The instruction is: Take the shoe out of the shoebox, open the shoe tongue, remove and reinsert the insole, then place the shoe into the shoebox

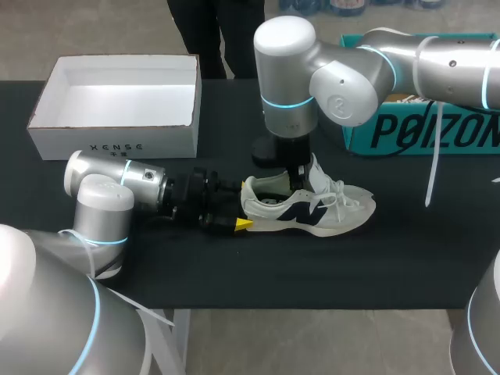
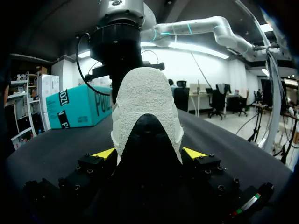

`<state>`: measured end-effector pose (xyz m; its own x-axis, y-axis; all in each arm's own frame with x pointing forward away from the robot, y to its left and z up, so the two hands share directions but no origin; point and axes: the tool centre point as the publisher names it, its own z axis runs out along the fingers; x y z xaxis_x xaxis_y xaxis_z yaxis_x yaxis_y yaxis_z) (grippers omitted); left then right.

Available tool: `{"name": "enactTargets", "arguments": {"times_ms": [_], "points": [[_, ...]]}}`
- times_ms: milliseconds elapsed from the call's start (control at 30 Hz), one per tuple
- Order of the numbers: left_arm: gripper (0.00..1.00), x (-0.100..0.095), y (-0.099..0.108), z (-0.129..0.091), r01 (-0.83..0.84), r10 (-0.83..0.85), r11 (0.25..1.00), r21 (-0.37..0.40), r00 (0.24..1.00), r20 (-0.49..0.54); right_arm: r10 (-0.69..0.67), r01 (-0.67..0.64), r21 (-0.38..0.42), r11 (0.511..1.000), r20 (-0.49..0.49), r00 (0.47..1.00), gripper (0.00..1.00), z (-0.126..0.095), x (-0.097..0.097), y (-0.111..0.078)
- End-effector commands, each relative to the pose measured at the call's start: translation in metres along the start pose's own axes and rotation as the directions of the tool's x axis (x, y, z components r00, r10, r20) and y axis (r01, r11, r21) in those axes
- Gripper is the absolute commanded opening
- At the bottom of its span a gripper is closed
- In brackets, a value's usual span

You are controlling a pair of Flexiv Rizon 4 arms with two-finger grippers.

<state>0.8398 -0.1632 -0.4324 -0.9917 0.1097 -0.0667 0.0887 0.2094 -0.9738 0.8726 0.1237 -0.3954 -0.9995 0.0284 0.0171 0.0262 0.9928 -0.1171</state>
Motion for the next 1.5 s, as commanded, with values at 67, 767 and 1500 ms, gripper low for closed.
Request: {"name": "enactTargets", "arguments": {"times_ms": [67,767,1500], "points": [[0.00,0.001,0.002,0.002,-0.001,0.001,1.000,-0.001,1.000,0.000,0.001,-0.001,-0.007,1.000,0.003,1.000,0.40,-0.001,-0.001,-0.002],[0.00,0.001,0.002,0.002,-0.001,0.001,1.000,-0.001,1.000,0.000,-0.010,0.009,-0.022,1.000,-0.042,0.999,0.46,0.030,0.006,0.014],[0.00,0.001,0.002,0.002,-0.001,0.001,1.000,-0.001,1.000,0.000,-0.034,0.029,-0.034,0.999,-0.163,0.986,0.00,0.050,0.043,0.011]]}}
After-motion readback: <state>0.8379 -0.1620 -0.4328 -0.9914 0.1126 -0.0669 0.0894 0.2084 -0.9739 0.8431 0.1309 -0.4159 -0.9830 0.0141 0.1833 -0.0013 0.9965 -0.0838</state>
